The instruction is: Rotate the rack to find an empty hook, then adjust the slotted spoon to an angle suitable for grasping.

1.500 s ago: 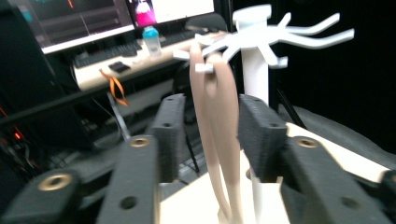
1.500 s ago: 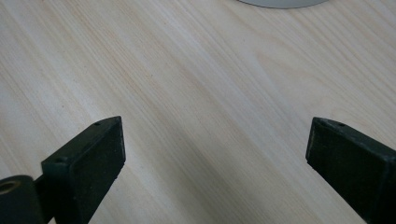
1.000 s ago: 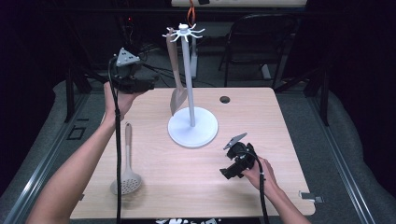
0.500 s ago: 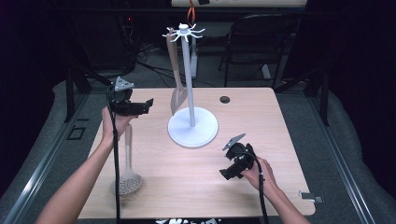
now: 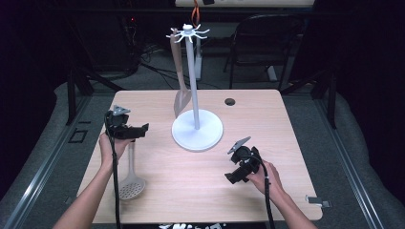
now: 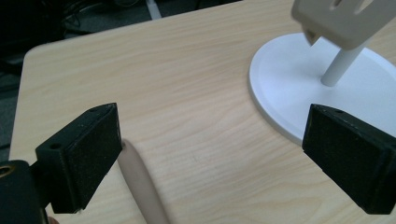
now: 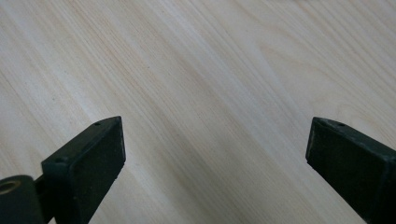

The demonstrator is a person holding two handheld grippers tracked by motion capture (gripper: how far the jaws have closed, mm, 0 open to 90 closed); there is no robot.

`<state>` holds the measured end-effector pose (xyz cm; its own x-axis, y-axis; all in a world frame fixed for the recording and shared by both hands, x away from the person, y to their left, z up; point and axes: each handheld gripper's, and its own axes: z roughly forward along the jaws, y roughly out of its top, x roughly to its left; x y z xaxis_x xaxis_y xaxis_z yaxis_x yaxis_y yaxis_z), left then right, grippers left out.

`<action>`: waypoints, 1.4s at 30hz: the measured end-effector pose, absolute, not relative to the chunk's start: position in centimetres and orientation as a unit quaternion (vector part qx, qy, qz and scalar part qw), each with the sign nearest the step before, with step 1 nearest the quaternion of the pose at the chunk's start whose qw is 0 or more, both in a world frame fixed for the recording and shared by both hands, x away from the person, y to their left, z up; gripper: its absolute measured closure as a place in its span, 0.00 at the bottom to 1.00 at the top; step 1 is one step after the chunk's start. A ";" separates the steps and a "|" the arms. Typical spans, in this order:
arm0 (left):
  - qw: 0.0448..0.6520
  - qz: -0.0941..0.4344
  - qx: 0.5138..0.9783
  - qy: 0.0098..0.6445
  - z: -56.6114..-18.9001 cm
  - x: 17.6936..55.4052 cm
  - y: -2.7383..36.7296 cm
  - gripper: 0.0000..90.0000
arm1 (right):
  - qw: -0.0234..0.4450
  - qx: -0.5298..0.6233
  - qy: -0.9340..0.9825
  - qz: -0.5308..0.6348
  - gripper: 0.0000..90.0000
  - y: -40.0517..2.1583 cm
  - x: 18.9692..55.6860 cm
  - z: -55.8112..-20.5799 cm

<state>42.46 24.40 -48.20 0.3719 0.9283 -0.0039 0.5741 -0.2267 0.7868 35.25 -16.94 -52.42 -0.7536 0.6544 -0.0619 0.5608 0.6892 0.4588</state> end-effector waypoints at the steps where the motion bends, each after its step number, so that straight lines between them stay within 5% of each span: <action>1: 0.354 0.242 0.750 0.504 -48.5 42.5 24.5 0.05 | 0.111 0.333 0.912 0.211 0.05 -16.9 35.3 -52.4; 28: 0.325 0.269 0.729 0.538 -51.0 39.9 27.3 0.00 | 0.116 0.334 0.906 0.233 0.02 -17.2 35.8 -52.4; 32: 0.298 0.237 0.732 0.565 -51.6 39.9 27.2 0.00 | 0.107 0.344 0.903 0.235 0.02 -17.2 35.8 -52.4; 42: 0.253 0.151 0.753 0.589 -54.2 40.7 27.4 0.35 | 0.094 0.342 0.912 0.207 0.03 -16.8 36.0 -52.9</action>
<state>40.70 27.35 -54.17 0.2612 0.9627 -0.0712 0.8102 -0.1785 0.5583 36.02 -16.80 -52.91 -0.7486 0.6624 -0.0288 0.5849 0.6802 0.4419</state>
